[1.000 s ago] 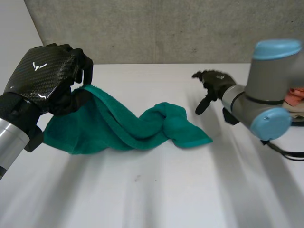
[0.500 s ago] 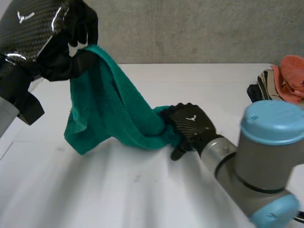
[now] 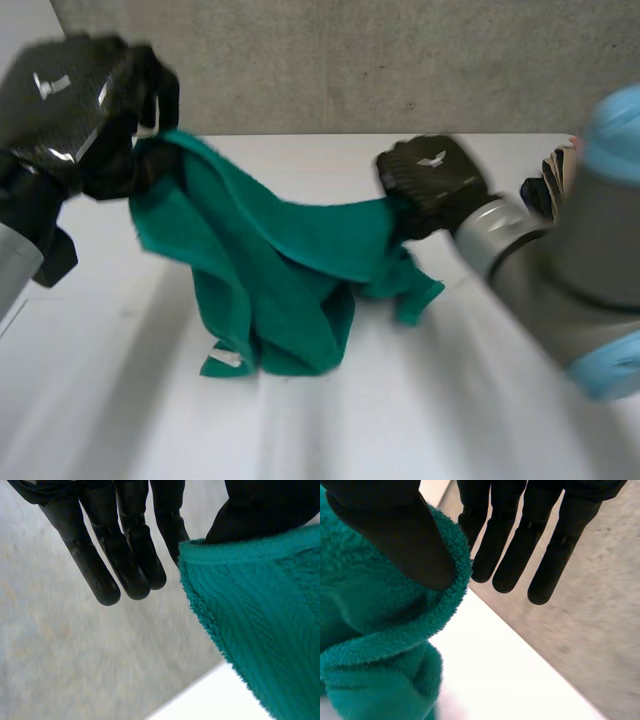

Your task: Fold the laundry.

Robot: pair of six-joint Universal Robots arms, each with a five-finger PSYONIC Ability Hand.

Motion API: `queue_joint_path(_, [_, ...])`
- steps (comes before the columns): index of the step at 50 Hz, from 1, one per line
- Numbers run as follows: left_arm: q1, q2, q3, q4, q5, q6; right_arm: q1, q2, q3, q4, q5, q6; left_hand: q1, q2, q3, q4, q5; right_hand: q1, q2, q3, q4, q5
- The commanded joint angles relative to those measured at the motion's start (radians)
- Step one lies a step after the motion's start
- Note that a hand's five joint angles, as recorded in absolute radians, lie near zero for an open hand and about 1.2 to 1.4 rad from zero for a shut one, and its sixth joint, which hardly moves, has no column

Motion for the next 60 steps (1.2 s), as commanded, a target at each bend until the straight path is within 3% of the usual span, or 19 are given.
queue_joint_path(1, [0.039, -0.172, -0.080, -0.003, 0.012, 0.169, -0.098, -0.072, -0.071, 0.243, -0.048, -0.254, 0.223, 0.198, 0.202, 0.195, 0.247, 0.272, 0.219, 0.211, 0.201, 0.248])
queue_joint_path(4, [0.037, -0.305, -0.069, 0.000, 0.010, 0.221, -0.107, -0.055, -0.105, 0.309, -0.068, -0.262, 0.223, 0.198, 0.202, 0.195, 0.247, 0.272, 0.219, 0.211, 0.201, 0.248])
queue_joint_path(8, [0.027, -0.451, 0.032, 0.055, 0.009, 0.240, -0.107, 0.107, -0.192, 0.317, -0.062, -0.270, 0.223, 0.198, 0.202, 0.195, 0.247, 0.272, 0.219, 0.211, 0.201, 0.248])
queue_joint_path(13, [-0.015, -0.529, 0.283, 0.265, -0.003, 0.232, -0.093, 0.227, -0.390, 0.213, 0.001, -0.259, 0.223, 0.198, 0.202, 0.195, 0.247, 0.272, 0.219, 0.211, 0.201, 0.248])
queue_joint_path(18, [-0.055, -0.545, 0.477, 0.500, -0.011, 0.203, -0.092, 0.227, -0.518, -0.086, 0.075, -0.241, 0.223, 0.198, 0.202, 0.195, 0.247, 0.272, 0.219, 0.211, 0.201, 0.248])
queue_joint_path(19, [-0.055, -0.545, 0.503, 0.532, -0.017, 0.194, -0.092, 0.218, -0.518, -0.212, 0.075, -0.229, 0.223, 0.198, 0.202, 0.195, 0.247, 0.272, 0.219, 0.211, 0.201, 0.248])
queue_joint_path(24, [-0.064, -0.532, 0.587, 0.627, -0.161, 0.139, -0.090, 0.161, -0.477, -0.421, 0.059, -0.204, 0.223, 0.198, 0.202, 0.195, 0.247, 0.272, 0.219, 0.211, 0.201, 0.248])
queue_joint_path(29, [-0.065, -0.490, 0.506, 0.549, -0.197, 0.131, -0.096, 0.115, -0.453, -0.338, 0.010, -0.195, 0.223, 0.198, 0.202, 0.195, 0.247, 0.272, 0.219, 0.211, 0.201, 0.248])
queue_joint_path(40, [-0.064, -0.370, 0.137, 0.515, -0.102, 0.132, -0.115, 0.133, -0.400, -0.056, -0.074, -0.196, 0.223, 0.198, 0.202, 0.195, 0.247, 0.272, 0.219, 0.211, 0.201, 0.248])
queue_joint_path(46, [-0.073, -0.452, -0.024, 0.520, -0.089, 0.142, -0.127, 0.317, -0.355, 0.049, -0.114, -0.204, 0.223, 0.198, 0.202, 0.195, 0.247, 0.272, 0.219, 0.211, 0.201, 0.248])
queue_joint_path(52, [-0.076, -0.591, -0.058, 0.503, -0.094, 0.158, -0.119, 0.457, -0.360, 0.075, -0.091, -0.216, 0.223, 0.198, 0.202, 0.195, 0.247, 0.272, 0.219, 0.211, 0.201, 0.248])
queue_joint_path(56, [-0.078, -0.594, -0.057, 0.503, -0.094, 0.158, -0.116, 0.483, -0.372, 0.006, 0.017, -0.205, 0.223, 0.198, 0.202, 0.195, 0.247, 0.272, 0.219, 0.211, 0.201, 0.248])
queue_joint_path(57, [-0.078, -0.591, -0.054, 0.503, -0.094, 0.157, -0.116, 0.477, -0.369, -0.018, 0.042, -0.204, 0.223, 0.198, 0.202, 0.195, 0.247, 0.188, 0.135, 0.127, 0.117, 0.165])
queue_joint_path(59, [-0.079, -0.575, -0.052, 0.502, -0.094, 0.157, -0.115, 0.460, -0.352, -0.068, 0.082, -0.201, 0.223, 0.198, 0.202, 0.195, 0.247, -0.406, -0.459, -0.467, -0.477, -0.429])
queue_joint_path(60, [-0.082, -0.546, -0.051, 0.502, -0.092, 0.155, -0.116, 0.434, -0.329, -0.104, 0.117, -0.198, 0.223, 0.198, 0.202, 0.195, 0.247, -0.950, -1.003, -1.011, -1.021, -0.973])
